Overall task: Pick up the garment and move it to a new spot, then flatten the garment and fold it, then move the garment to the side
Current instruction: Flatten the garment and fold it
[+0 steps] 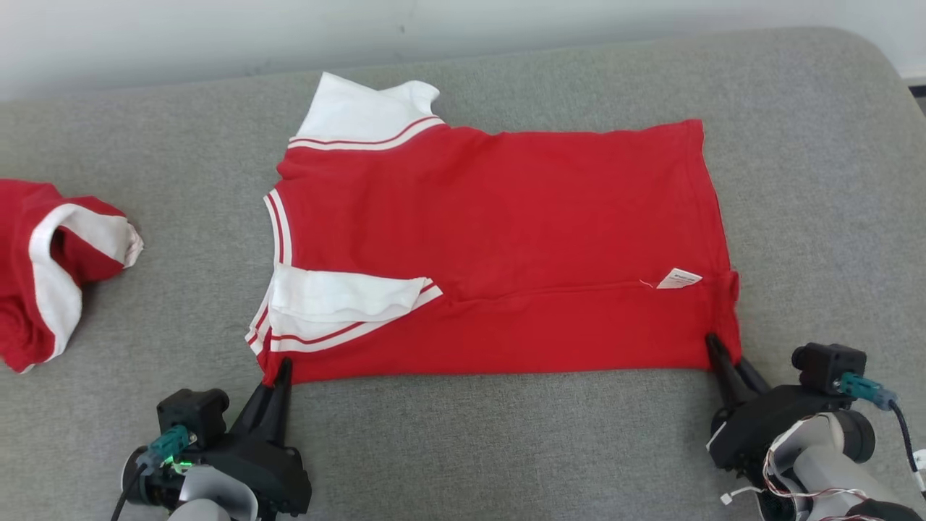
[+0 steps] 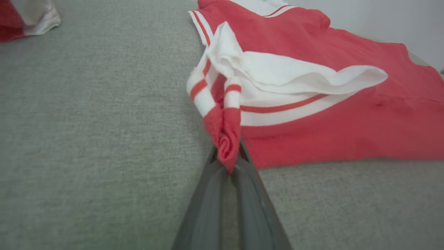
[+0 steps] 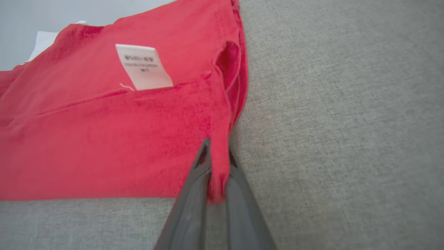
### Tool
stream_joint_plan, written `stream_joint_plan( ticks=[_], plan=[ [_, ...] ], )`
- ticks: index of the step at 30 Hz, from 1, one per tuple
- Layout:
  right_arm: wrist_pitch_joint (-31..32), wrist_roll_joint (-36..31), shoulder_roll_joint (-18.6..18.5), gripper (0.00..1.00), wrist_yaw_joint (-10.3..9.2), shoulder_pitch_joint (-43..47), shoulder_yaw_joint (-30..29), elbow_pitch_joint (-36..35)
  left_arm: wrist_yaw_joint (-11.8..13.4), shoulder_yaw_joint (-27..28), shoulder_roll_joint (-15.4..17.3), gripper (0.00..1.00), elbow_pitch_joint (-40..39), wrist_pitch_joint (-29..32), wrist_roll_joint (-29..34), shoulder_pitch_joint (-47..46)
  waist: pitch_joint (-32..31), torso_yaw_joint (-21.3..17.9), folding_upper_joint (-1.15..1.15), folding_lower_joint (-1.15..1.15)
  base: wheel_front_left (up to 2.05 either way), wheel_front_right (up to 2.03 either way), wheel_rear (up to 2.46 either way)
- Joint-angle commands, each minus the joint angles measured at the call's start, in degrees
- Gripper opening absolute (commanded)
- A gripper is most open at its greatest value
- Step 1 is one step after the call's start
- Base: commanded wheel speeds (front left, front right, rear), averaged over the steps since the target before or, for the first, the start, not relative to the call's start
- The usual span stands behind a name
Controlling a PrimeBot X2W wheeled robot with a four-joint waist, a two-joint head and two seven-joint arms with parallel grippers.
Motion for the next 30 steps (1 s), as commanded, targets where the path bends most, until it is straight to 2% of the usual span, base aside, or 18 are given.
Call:
stream_joint_plan(
  ticks=[1, 6, 11, 18, 23, 24, 25, 26, 30],
  plan=[
    [-0.09, -0.38, 0.45, 0.00, -0.12, 0.91, 0.62, 0.45, -0.04, 0.25, 0.09, 0.00, 0.23, -0.33, -0.59, 1.05, -1.43, 0.69, 0.00, 0.00, 0.00, 0.00, 0.00],
    [-0.43, -0.47, -1.05, 0.00, -0.12, 3.26, 0.38, -0.67, -0.52, 0.64, -0.37, 0.00, -0.78, -1.06, -1.27, 4.52, -5.04, 1.34, 0.00, 0.00, 0.00, 0.00, 0.00],
    [-0.47, -0.68, -3.07, 0.00, -0.12, 7.14, -0.77, -3.66, 0.50, 1.18, -1.23, 0.00, -4.52, -1.45, -1.79, 10.72, -8.01, 1.37, 0.00, 0.00, 0.00, 0.00, 0.00],
    [0.15, -0.34, -6.46, 0.00, -0.13, 13.73, -2.71, -7.51, 1.30, 1.39, -3.19, 0.00, -9.41, -1.55, -2.53, 18.89, -9.62, 1.95, 0.00, 0.00, 0.00, 0.00, 0.00],
    [2.05, 0.16, -6.86, 0.00, -0.13, 17.72, -4.65, -10.23, 1.85, 1.48, -4.30, 0.00, -11.17, -1.60, -2.73, 22.46, -9.66, 2.20, 0.00, 0.00, 0.00, 0.00, 0.00],
    [2.15, 0.02, -6.80, 0.25, -0.13, 18.17, -5.19, -10.57, 1.98, 1.47, -4.54, 0.14, -11.37, -1.61, -2.58, 22.75, -9.69, 2.22, 0.00, 0.00, 0.00, 0.00, 0.00],
    [2.06, -0.17, -6.56, 0.85, -0.13, 18.50, -5.82, -10.85, 2.18, 1.89, -4.73, 0.45, -11.95, -1.61, -2.38, 22.80, -9.73, 2.26, 0.00, 0.00, 0.00, 0.00, 0.00],
    [1.95, -0.16, -6.12, 1.00, -0.13, 18.83, -6.44, -11.22, 2.30, 2.29, -4.85, 1.00, -12.38, -1.62, -2.07, 22.83, -9.80, 2.28, 0.00, 0.00, 0.00, 0.00, 0.00],
    [1.17, -2.40, -5.00, 1.00, -0.13, 18.88, -8.65, -12.72, 2.88, 4.08, -5.64, 1.00, -15.19, -1.56, -0.30, 22.22, -9.91, 2.16, 0.00, 0.00, 0.00, 0.00, 0.00]
  ],
)
